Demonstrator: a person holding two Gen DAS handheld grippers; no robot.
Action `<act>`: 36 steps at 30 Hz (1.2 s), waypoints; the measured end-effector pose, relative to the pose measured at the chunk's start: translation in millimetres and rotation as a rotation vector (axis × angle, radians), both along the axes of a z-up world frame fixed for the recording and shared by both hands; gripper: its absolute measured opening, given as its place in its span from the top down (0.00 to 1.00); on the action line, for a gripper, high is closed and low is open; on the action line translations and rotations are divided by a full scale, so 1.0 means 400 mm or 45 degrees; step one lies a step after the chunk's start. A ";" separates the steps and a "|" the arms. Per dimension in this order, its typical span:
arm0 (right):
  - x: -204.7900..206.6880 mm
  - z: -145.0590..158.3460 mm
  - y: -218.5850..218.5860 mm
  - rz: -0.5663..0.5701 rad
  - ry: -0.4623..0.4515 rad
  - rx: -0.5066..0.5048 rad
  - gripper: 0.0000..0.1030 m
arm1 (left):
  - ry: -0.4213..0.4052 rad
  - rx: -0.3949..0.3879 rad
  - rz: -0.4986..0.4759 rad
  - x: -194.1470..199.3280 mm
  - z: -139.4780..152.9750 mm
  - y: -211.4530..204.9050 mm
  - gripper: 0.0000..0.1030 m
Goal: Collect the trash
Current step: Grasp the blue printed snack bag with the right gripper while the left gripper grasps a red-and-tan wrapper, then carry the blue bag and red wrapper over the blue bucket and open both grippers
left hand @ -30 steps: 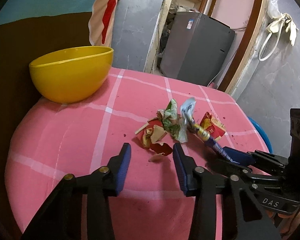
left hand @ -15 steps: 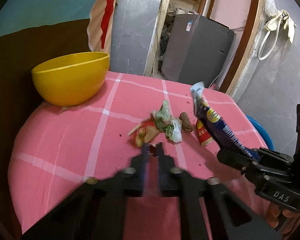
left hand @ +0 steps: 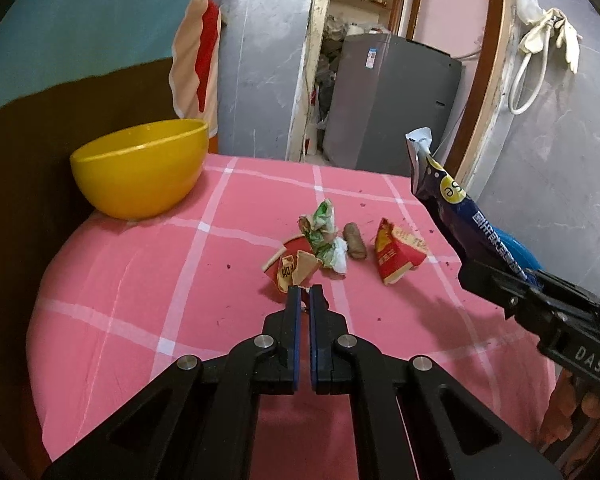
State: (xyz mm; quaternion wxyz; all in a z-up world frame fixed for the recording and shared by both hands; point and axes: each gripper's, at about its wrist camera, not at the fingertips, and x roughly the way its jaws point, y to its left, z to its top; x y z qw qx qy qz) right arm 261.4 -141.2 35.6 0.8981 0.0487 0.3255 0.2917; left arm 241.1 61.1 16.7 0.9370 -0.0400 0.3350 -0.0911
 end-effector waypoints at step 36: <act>-0.107 0.220 -0.423 -0.560 -0.576 0.108 0.53 | -0.697 -0.130 -0.196 -0.073 0.276 -0.391 0.99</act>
